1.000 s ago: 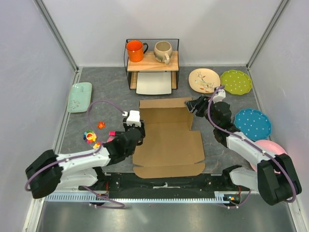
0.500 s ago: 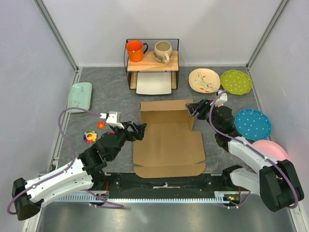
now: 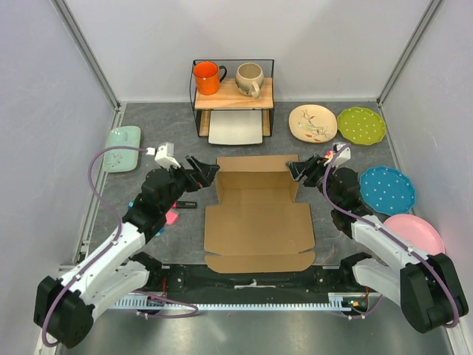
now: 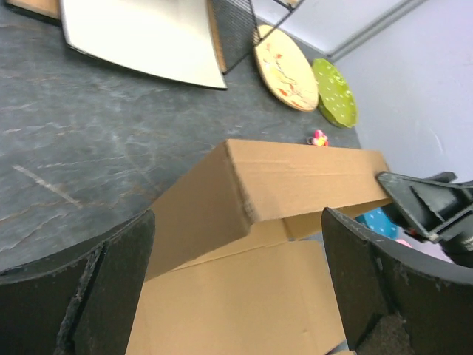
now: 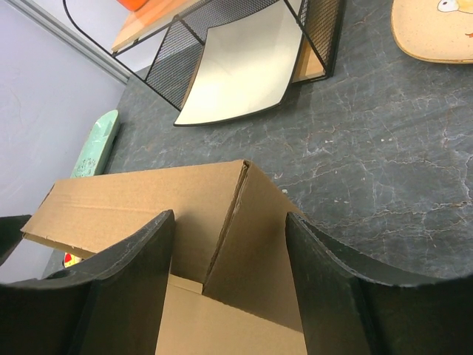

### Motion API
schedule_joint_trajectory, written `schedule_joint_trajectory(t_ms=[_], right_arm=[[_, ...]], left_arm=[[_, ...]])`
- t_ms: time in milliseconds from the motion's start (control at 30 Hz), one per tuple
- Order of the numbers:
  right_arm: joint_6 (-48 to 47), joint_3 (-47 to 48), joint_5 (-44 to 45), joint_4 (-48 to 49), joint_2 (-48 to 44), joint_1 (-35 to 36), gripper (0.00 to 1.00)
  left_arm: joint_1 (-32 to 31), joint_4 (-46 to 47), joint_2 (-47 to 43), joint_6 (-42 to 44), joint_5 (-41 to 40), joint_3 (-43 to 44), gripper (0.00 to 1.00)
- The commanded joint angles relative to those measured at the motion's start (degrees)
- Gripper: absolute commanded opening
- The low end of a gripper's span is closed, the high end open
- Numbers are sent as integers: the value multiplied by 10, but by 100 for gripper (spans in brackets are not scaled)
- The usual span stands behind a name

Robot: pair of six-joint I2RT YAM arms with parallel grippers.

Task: Fold the paper box

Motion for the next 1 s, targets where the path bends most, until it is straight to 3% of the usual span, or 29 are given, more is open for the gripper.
schedule_joint_trajectory(t_ms=[0, 200, 500, 633, 833, 967], right_arm=[[-37, -37, -4, -118, 18, 0, 68], [-36, -42, -8, -119, 14, 0, 68], [-40, -54, -6, -133, -7, 0, 68], [-40, -66, -7, -137, -19, 0, 66], [-41, -71, -9, -155, -41, -1, 67], [-35, -56, 3, -175, -59, 0, 75]], left_arm=[[8, 51, 66, -31, 108, 60, 99], [10, 96, 129, -48, 146, 57, 95], [27, 131, 168, -56, 156, 15, 71], [29, 149, 177, -50, 159, 1, 50], [29, 171, 207, -40, 167, -21, 39], [29, 177, 212, -31, 166, -40, 37]])
